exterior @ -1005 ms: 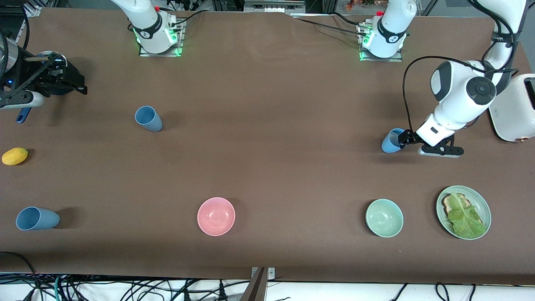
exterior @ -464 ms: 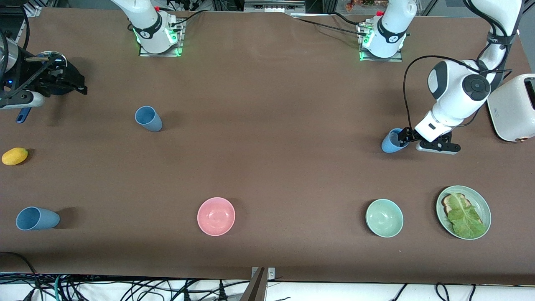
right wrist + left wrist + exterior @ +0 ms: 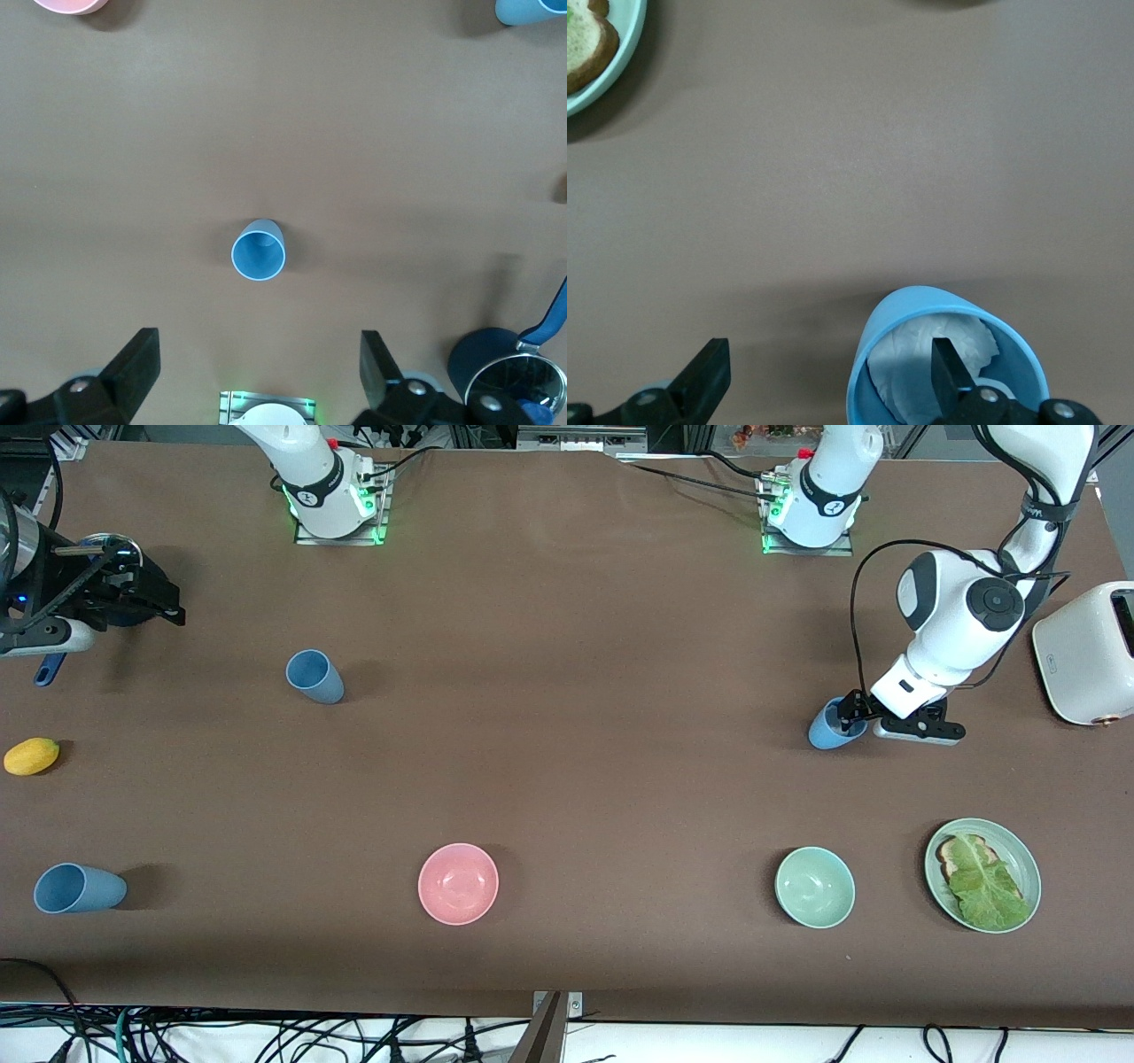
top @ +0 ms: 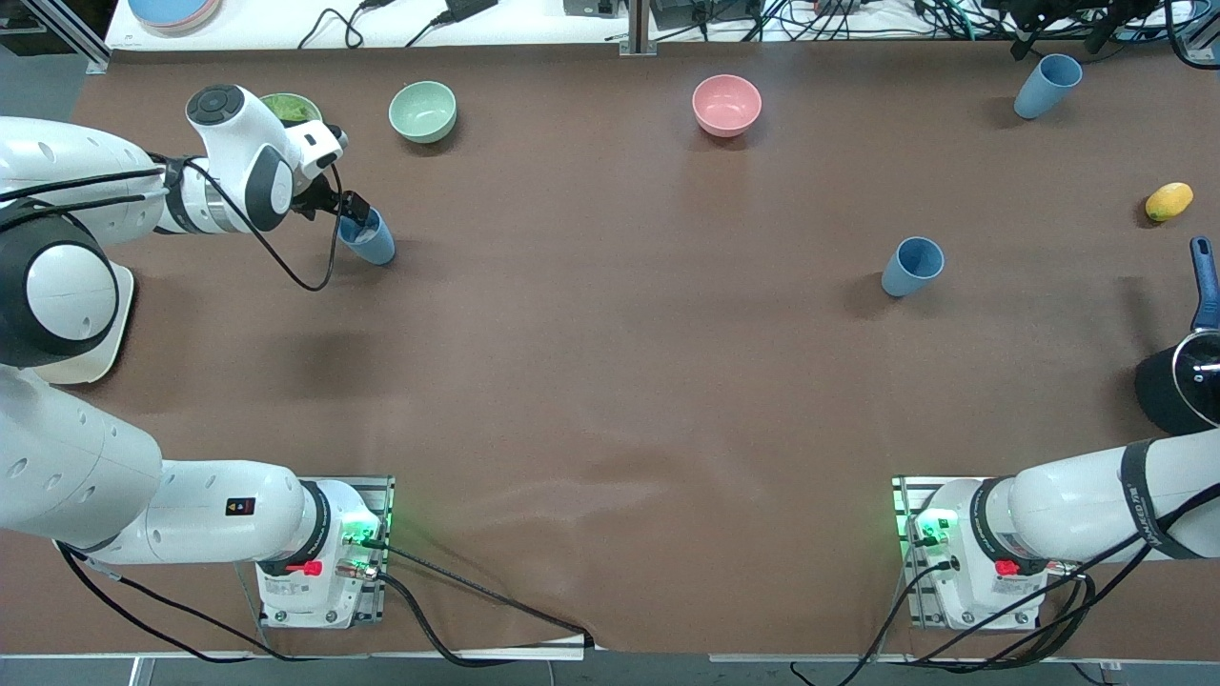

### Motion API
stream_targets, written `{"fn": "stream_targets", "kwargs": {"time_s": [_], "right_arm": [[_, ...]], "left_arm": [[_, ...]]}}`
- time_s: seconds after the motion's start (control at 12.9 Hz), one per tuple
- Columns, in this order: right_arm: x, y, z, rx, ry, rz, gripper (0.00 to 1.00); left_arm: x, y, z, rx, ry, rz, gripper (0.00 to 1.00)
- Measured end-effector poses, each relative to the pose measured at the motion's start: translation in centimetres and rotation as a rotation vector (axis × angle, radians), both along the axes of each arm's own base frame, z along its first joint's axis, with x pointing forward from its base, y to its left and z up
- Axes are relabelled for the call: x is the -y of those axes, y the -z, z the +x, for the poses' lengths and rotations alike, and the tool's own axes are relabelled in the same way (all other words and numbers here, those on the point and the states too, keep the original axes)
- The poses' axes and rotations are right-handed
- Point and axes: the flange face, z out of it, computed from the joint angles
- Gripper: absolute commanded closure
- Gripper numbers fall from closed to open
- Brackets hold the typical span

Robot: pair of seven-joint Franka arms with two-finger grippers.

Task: Stack blue cups with both arms
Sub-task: 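Close the left gripper on the rim of the tissue cup, then lift the tissue cup with the left gripper and carry it toward the table middle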

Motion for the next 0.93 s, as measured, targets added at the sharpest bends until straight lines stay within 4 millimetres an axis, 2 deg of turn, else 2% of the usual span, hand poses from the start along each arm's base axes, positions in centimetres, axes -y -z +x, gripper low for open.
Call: {"fn": "stream_targets", "kwargs": {"time_s": [0.08, 0.15, 0.39, 0.46, 0.54, 0.93], "right_arm": [[0.00, 0.00, 0.00, 0.000, 0.000, 0.000, 0.00], [0.00, 0.01, 0.00, 0.000, 0.000, 0.000, 0.00], [0.00, 0.01, 0.00, 0.000, 0.000, 0.000, 0.00], [0.00, 0.01, 0.00, 0.000, 0.000, 0.000, 0.00], [0.00, 0.01, 0.00, 0.000, 0.000, 0.000, 0.00], [0.00, 0.01, 0.00, 0.000, 0.000, 0.000, 0.00]], "left_arm": [[0.02, 0.30, -0.33, 0.005, 0.001, 0.000, 0.03], [0.03, 0.56, -0.62, 0.005, 0.001, 0.000, 0.18], [0.04, 0.72, -0.81, 0.007, 0.011, 0.001, 0.80], [0.04, 0.71, -0.80, 0.008, 0.015, 0.001, 0.96], [0.04, 0.70, -0.79, 0.008, 0.018, 0.001, 1.00], [0.12, 0.40, -0.65, 0.021, 0.020, 0.002, 1.00]]}}
